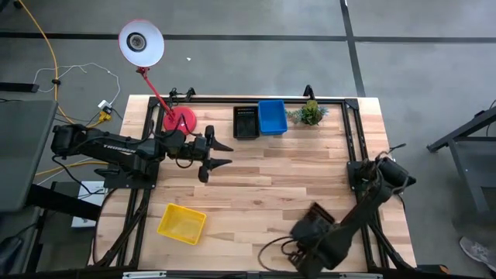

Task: Stack baskets by color
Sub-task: Stack the bottom black bin on the black bins

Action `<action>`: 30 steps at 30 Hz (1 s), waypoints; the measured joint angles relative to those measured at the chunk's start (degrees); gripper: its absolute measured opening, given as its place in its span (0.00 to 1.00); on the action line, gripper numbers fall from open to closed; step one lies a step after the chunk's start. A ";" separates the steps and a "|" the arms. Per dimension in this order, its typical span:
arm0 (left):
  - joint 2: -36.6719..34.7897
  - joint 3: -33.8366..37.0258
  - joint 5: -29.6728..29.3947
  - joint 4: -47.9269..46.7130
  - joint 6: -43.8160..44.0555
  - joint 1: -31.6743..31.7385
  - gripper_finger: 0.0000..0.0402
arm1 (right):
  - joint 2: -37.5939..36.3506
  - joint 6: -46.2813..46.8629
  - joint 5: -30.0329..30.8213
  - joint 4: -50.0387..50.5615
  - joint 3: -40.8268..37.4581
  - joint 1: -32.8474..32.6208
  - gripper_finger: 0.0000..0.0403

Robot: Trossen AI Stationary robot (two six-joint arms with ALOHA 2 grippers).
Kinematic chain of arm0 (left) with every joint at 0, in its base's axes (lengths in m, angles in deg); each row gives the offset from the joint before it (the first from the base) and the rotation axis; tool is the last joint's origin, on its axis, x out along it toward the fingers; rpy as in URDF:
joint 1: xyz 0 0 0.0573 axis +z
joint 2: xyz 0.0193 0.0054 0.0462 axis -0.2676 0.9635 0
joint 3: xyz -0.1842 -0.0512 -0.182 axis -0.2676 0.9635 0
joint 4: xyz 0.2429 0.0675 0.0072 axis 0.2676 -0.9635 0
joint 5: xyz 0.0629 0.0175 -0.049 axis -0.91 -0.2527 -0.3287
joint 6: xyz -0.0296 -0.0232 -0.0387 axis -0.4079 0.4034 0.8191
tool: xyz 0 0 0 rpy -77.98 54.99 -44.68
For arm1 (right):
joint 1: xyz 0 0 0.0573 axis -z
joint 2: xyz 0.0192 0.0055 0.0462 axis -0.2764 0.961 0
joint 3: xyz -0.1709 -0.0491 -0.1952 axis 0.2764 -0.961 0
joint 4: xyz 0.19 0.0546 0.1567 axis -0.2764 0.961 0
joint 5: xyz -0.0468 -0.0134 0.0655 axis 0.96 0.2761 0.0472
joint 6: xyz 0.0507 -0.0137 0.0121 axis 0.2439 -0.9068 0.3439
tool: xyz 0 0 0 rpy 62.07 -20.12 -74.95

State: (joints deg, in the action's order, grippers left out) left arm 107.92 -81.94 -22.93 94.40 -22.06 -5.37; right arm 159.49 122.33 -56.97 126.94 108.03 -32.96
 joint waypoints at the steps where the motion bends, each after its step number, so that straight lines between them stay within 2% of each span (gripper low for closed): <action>1: -0.62 0.03 -0.40 -0.44 0.00 0.00 0.43 | 0.00 -4.28 2.08 0.10 1.58 0.84 0.01; 4: -2.72 0.06 -0.57 -1.59 0.00 0.00 0.43 | 0.00 -18.87 7.38 0.93 5.98 3.65 0.00; 9: -8.98 0.05 -4.15 -10.56 -0.37 0.00 0.43 | -0.07 -45.01 18.77 0.60 9.35 8.67 0.00; 12: -12.58 0.05 -7.01 -17.85 -1.88 0.00 0.43 | -0.07 -54.23 21.81 1.43 9.21 12.77 0.00; 16: -15.59 0.06 -9.98 -23.46 -2.59 0.00 0.43 | -1.82 -66.82 20.29 -6.77 3.41 19.63 0.00; 22: -16.39 0.06 -10.36 -24.56 -2.97 0.00 0.43 | -12.26 -82.99 7.62 -31.57 -15.82 32.38 0.00; 24: -16.39 0.04 -10.52 -24.57 -3.84 0.00 0.43 | -15.81 -88.87 5.06 -39.31 -19.76 36.55 0.00; 26: -16.39 0.05 -11.08 -24.28 -4.55 0.00 0.43 | -18.45 -94.49 4.21 -44.41 -21.51 40.40 0.00; 30: -16.37 0.05 -12.30 -22.31 -5.15 0.00 0.43 | -20.11 -102.14 1.01 -47.07 -21.12 47.88 0.00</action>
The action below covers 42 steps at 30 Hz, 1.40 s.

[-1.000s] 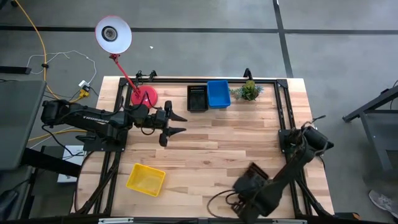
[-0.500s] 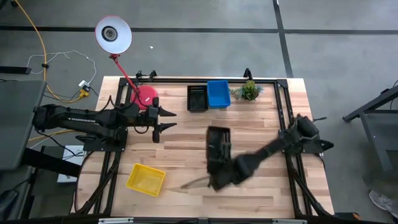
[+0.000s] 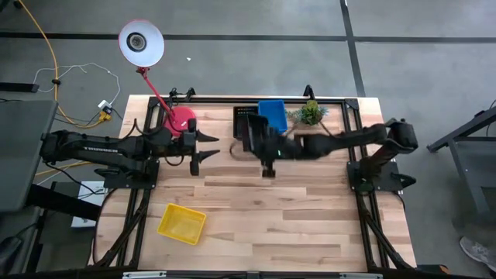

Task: Stack baskets by color
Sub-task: Stack the bottom black bin on the black bins

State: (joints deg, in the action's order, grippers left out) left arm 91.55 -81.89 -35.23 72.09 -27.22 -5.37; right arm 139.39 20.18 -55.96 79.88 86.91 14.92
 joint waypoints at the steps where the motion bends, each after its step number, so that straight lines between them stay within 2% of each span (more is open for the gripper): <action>1: 0.00 0.01 -0.03 0.58 -0.67 0.00 0.43 | 0.14 -1.23 -1.32 -0.53 0.60 1.77 0.00; 6: -0.01 -0.01 -0.48 1.50 -1.55 0.00 0.43 | 4.35 -6.62 -7.33 -1.65 4.00 9.77 0.00; 9: 0.00 -0.01 -1.96 1.59 -1.97 0.00 0.43 | 8.32 -9.68 -8.84 -1.83 7.43 12.70 0.00; 14: 0.00 -0.01 -3.22 1.50 -1.97 0.00 0.43 | 15.85 -13.30 -8.90 0.65 14.99 14.89 0.00; 21: 0.00 -0.01 -3.22 1.07 -1.49 0.00 0.43 | 23.41 -14.69 -4.12 11.93 23.99 15.34 0.00; 31: 0.00 -0.01 -2.32 0.97 1.17 -0.07 0.43 | 24.48 -13.48 -2.98 17.37 25.39 15.30 0.00; 42: 0.00 -0.01 0.18 0.95 3.19 -0.09 0.43 | 24.50 -11.72 -3.33 17.95 25.39 15.34 0.00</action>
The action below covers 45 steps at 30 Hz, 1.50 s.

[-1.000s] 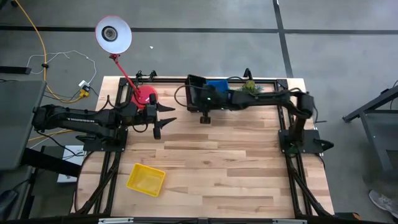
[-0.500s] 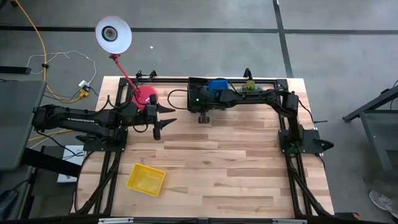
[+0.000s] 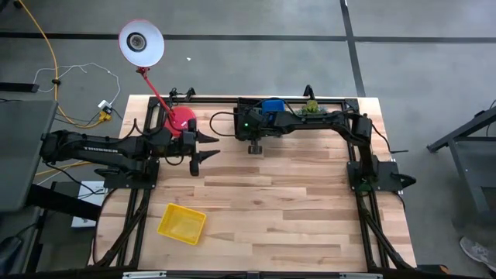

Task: Stack baskets by color
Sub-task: Stack the bottom black bin on the black bins, then return to Home Position

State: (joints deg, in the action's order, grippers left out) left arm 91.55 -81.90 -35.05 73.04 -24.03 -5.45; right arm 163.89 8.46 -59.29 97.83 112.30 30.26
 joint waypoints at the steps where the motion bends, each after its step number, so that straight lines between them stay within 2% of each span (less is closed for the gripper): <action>1: 0.00 0.00 0.07 0.00 -0.09 0.00 0.43 | 0.00 0.02 -0.04 0.00 0.00 -0.02 0.00; 20: 0.00 -0.02 -0.13 0.03 -0.99 0.00 0.43 | 0.02 1.43 -0.04 0.43 -0.07 0.04 0.01; 24: 0.00 -0.02 -0.14 0.02 -1.03 0.00 0.43 | 0.04 1.27 -0.02 0.11 -0.09 0.04 0.09; 30: 0.01 -0.02 -0.14 0.04 -1.03 0.02 0.43 | 0.04 0.29 0.64 -0.50 -0.09 -0.17 0.26; 35: 0.02 -0.02 -0.14 0.04 -1.05 0.02 0.43 | -0.49 -2.01 5.26 0.92 -0.09 -1.24 0.38; 38: 0.02 -0.04 -0.14 0.04 -1.05 0.04 0.43 | -1.91 -2.41 7.56 3.16 -0.09 -1.68 0.41; 45: 0.02 -0.07 -0.14 -0.06 -1.03 0.02 0.43 | -6.38 2.94 7.47 14.14 -0.09 -1.57 0.42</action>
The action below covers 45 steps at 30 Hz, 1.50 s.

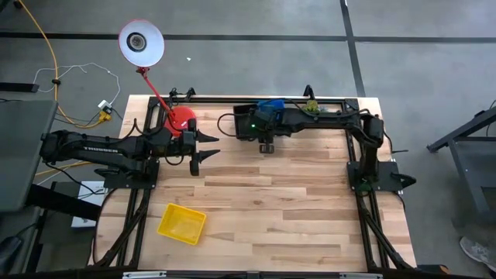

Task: Stack baskets by color
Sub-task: Return to Home Position

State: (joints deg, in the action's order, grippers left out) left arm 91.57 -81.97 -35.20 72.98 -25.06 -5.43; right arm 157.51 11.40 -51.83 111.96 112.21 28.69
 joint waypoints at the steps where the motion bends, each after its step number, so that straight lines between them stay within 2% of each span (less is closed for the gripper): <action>1: 0.00 0.00 0.00 0.01 0.04 0.00 0.43 | -0.71 1.09 -0.27 1.87 0.00 0.00 0.42; 11: 0.00 0.00 0.47 -1.72 1.44 0.00 0.43 | -4.39 6.99 -7.15 12.22 -0.63 -0.04 0.28; 15: 0.00 0.00 0.87 -4.25 1.92 -0.02 0.43 | -9.67 8.92 -9.91 8.32 -9.72 -0.04 0.22; 18: 0.00 0.00 0.85 -5.58 1.93 -0.02 0.43 | -17.01 11.42 -10.41 1.87 -21.24 -0.41 0.17; 23: 0.00 0.00 0.85 -5.30 2.93 -0.02 0.43 | -33.15 16.55 -12.23 -14.71 -39.77 -2.57 0.10; 28: 0.00 0.00 0.85 -4.19 3.11 -0.02 0.43 | -48.16 18.35 -13.18 -36.42 -55.19 -5.90 0.02; 32: 0.02 0.00 0.84 -3.05 3.47 -0.02 0.43 | -56.29 17.02 -13.17 -52.77 -65.22 -7.58 0.01; 37: 1.20 0.00 0.51 -1.60 3.46 -0.02 0.43 | -61.96 16.48 -14.51 -59.79 -71.09 -7.78 0.01; 45: 5.97 0.00 -0.04 5.52 0.65 0.17 0.43 | -63.97 14.09 -15.20 -61.38 -72.28 -7.78 0.00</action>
State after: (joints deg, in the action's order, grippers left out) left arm 97.54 -81.97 -35.24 78.49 -24.40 -5.27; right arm 93.54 25.49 -67.03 50.59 39.93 20.91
